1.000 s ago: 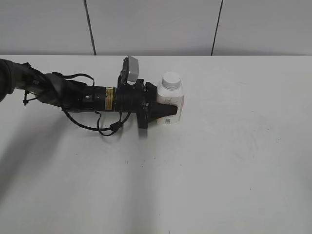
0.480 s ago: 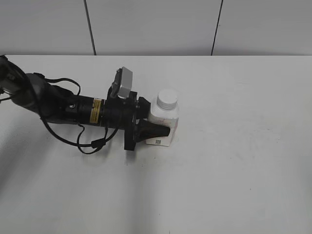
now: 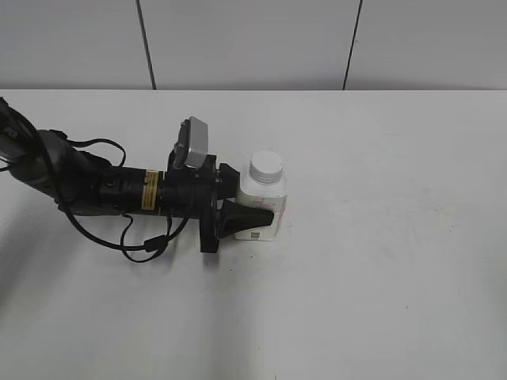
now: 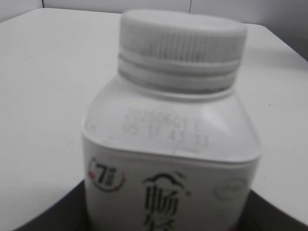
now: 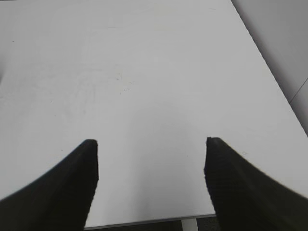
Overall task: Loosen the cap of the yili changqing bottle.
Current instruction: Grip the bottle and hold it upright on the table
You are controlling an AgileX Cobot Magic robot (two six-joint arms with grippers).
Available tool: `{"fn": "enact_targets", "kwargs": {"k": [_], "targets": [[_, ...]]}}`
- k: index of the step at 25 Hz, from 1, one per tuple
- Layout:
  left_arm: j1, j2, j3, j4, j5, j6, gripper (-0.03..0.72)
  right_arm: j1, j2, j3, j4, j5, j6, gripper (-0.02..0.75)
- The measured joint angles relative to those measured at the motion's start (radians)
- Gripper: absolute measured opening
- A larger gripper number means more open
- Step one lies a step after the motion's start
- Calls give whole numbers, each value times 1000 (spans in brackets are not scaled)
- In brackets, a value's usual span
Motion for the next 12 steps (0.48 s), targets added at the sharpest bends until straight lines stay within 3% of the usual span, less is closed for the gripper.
{"fn": "enact_targets", "kwargs": {"k": [12], "targets": [[0,0,0,0,0,1,376,0,0,0,0,0,0,545]]}}
